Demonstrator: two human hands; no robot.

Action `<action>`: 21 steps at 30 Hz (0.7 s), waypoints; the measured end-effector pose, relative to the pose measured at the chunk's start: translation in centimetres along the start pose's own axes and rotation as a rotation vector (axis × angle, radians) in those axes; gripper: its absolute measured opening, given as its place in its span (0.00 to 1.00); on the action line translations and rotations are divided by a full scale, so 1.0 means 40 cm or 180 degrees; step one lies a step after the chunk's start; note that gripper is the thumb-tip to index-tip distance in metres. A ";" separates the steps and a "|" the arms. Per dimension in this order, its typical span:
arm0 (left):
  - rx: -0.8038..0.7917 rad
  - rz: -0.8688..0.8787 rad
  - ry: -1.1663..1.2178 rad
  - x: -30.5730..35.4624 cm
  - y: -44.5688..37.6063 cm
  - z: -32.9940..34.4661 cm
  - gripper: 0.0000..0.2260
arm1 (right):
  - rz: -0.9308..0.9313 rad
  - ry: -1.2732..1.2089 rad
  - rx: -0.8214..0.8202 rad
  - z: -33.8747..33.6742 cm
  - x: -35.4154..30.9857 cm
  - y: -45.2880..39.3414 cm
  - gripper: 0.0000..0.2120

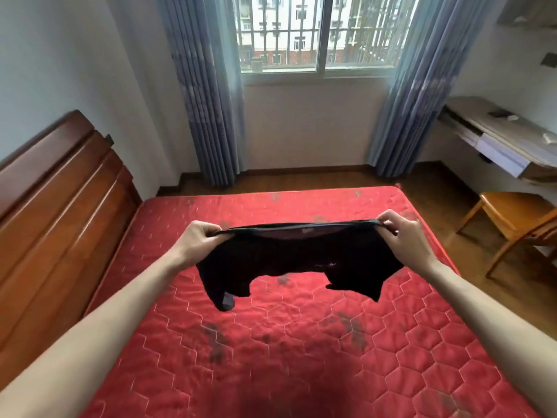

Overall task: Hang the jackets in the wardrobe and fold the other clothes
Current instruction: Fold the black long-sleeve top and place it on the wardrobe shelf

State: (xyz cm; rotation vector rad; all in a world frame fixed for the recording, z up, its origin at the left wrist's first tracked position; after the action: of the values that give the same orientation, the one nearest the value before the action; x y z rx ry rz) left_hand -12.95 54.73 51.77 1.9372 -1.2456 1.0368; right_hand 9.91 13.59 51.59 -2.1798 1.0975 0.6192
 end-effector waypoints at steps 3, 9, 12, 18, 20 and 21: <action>-0.0311 -0.0307 -0.0023 -0.040 0.046 0.013 0.19 | 0.0218 -0.0102 -0.0612 -0.001 0.020 0.057 0.09; -0.1253 -0.1040 -0.0569 -0.047 0.071 -0.049 0.22 | 0.1207 -0.1034 -0.2223 -0.052 0.017 0.076 0.18; -0.1993 -0.1330 -0.0523 -0.059 0.055 -0.089 0.25 | 0.1472 -0.2241 -0.1942 -0.081 0.021 0.059 0.31; -0.2043 -0.1325 -0.0445 -0.170 -0.007 -0.063 0.24 | 0.1821 -0.2012 -0.2019 0.043 0.095 0.006 0.28; -0.1625 -0.1346 -0.0323 -0.256 -0.040 -0.001 0.22 | 0.2029 -0.1839 -0.1834 0.141 0.166 0.009 0.28; -0.1421 -0.1387 -0.0269 -0.312 -0.057 0.042 0.20 | 0.2101 -0.1765 -0.1744 0.203 0.207 0.015 0.27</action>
State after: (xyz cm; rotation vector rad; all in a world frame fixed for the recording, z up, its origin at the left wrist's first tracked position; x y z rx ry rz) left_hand -13.53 59.83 40.08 1.7926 -0.9347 0.4171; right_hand 12.89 14.52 40.40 -1.8046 1.4273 1.8713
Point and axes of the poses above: each hand's wrist, its own y-axis away from the middle knuckle, its own z-axis out of the palm, x = y × z, the point moved 3 cm from there along -y, towards the middle knuckle, and after that the axes turned 1 degree about -z, right-handed, at the moved point
